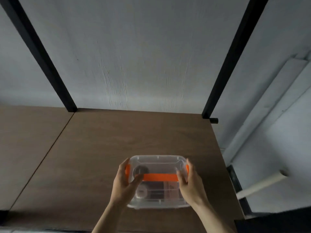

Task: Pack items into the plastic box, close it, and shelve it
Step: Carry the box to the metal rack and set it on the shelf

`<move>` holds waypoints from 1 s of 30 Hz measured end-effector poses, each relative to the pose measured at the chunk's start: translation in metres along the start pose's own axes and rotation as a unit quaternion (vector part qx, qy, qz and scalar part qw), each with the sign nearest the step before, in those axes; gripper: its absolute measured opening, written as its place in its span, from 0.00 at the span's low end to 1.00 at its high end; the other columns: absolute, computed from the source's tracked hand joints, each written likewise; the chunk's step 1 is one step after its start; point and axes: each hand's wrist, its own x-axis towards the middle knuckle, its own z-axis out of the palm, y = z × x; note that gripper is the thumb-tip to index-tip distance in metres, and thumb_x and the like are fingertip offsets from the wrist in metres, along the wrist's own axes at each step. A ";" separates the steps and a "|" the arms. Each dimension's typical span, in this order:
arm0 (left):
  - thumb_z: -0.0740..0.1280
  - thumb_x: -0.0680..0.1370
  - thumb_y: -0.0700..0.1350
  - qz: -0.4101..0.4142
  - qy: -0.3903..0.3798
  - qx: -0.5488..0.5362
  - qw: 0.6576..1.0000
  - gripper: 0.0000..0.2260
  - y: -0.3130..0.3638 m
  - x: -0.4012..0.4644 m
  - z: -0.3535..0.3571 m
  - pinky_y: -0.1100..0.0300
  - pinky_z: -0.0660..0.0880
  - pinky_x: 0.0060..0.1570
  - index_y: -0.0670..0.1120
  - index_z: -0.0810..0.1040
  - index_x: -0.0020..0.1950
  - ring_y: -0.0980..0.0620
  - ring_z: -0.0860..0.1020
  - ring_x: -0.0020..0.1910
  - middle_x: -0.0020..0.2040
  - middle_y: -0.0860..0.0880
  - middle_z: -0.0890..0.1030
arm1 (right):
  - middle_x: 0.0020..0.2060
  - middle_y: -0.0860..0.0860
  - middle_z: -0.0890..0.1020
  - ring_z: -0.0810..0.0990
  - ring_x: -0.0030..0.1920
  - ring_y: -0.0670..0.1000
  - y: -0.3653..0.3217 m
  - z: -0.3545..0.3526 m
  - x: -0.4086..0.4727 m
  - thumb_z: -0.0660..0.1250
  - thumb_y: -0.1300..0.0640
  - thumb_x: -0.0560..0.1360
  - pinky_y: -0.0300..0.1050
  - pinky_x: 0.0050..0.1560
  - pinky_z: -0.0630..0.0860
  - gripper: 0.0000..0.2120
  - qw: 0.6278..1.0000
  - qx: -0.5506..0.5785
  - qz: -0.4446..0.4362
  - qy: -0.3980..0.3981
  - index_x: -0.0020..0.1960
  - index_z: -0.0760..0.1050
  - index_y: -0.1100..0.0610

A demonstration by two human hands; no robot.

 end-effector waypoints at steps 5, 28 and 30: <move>0.74 0.74 0.52 0.017 0.002 0.013 1.000 0.34 -0.006 -0.002 0.003 0.57 0.73 0.56 0.50 0.64 0.76 0.51 0.76 0.63 0.66 0.49 0.75 | 0.77 0.51 0.69 0.70 0.75 0.51 0.001 0.012 -0.002 0.58 0.44 0.82 0.49 0.70 0.70 0.31 0.999 -0.018 0.002 0.036 0.81 0.55 0.54; 0.56 0.71 0.72 0.058 0.018 0.262 0.963 0.38 0.005 -0.085 -0.025 0.51 0.78 0.53 0.55 0.59 0.77 0.49 0.77 0.62 0.69 0.51 0.74 | 0.75 0.52 0.69 0.70 0.73 0.54 -0.007 -0.038 -0.094 0.48 0.38 0.82 0.50 0.70 0.72 0.30 0.975 -0.221 -0.013 0.017 0.80 0.58 0.50; 0.57 0.72 0.71 0.075 0.028 0.306 0.949 0.37 0.010 -0.105 -0.029 0.52 0.76 0.57 0.53 0.61 0.76 0.49 0.76 0.63 0.68 0.51 0.75 | 0.71 0.51 0.72 0.73 0.69 0.53 -0.006 -0.045 -0.112 0.50 0.39 0.82 0.49 0.66 0.74 0.27 0.971 -0.233 -0.039 0.025 0.77 0.62 0.49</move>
